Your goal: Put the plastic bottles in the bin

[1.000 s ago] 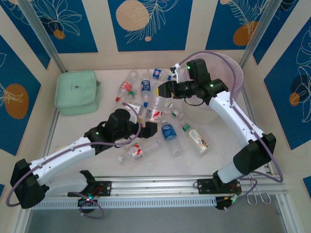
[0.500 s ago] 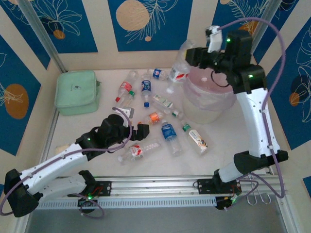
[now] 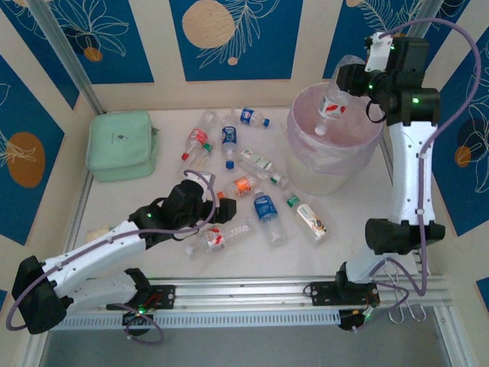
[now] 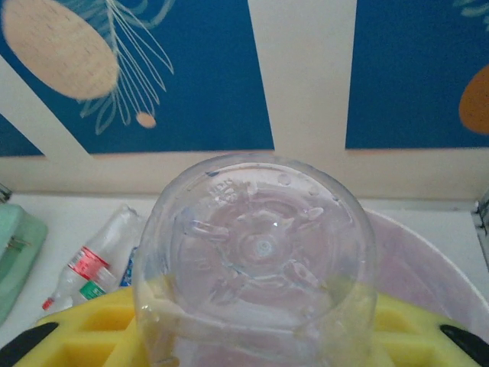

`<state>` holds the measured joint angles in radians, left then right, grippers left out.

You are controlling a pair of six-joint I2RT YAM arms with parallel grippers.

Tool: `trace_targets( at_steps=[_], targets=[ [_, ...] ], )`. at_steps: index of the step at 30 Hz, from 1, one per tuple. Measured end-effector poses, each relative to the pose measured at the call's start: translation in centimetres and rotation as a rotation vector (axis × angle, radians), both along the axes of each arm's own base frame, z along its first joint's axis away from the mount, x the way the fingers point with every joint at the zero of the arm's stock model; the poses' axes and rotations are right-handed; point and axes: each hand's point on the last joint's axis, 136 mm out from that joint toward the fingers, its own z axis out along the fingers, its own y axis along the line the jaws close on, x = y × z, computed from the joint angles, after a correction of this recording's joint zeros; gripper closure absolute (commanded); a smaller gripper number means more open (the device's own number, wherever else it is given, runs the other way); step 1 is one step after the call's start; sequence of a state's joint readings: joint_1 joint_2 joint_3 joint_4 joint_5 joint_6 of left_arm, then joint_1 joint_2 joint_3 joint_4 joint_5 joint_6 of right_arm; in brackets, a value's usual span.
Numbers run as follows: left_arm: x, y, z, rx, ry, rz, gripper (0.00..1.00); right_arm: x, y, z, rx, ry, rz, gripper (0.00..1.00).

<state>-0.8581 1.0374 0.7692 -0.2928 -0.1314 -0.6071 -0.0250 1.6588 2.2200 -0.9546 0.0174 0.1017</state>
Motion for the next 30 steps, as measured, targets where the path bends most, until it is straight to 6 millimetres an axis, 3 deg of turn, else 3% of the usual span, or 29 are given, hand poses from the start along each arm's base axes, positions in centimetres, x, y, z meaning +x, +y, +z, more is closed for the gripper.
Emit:
trace_targets(
  at_steps=[11, 14, 17, 22, 26, 30],
  targets=[
    [0.0, -0.1, -0.7, 0.002, 0.02, 0.007, 0.0, 4.7, 0.4, -12.5, -0.032, 0.33, 0.031, 0.85],
    [0.0, -0.2, -1.2, 0.01, 0.034, 0.002, 0.0, 5.3, 1.2, -16.3, -0.035, 0.42, 0.047, 0.81],
    [-0.1, -0.2, -1.5, 0.013, 0.038, 0.001, 0.0, 5.5, 1.6, -20.2, -0.039, 0.514, 0.041, 0.7],
    [-0.1, -0.1, -1.8, 0.015, 0.04, 0.002, 0.0, 5.5, 1.7, -26.4, -0.047, 0.623, -0.015, 0.65],
    [-0.2, -0.1, -2.0, 0.018, 0.043, 0.001, 0.0, 6.3, 2.3, -28.7, -0.035, 0.594, -0.038, 0.56],
    [-0.2, -0.1, -2.0, 0.019, 0.043, 0.001, 0.0, 6.5, 1.9, -30.0, -0.01, 0.582, -0.088, 0.37]
  ],
)
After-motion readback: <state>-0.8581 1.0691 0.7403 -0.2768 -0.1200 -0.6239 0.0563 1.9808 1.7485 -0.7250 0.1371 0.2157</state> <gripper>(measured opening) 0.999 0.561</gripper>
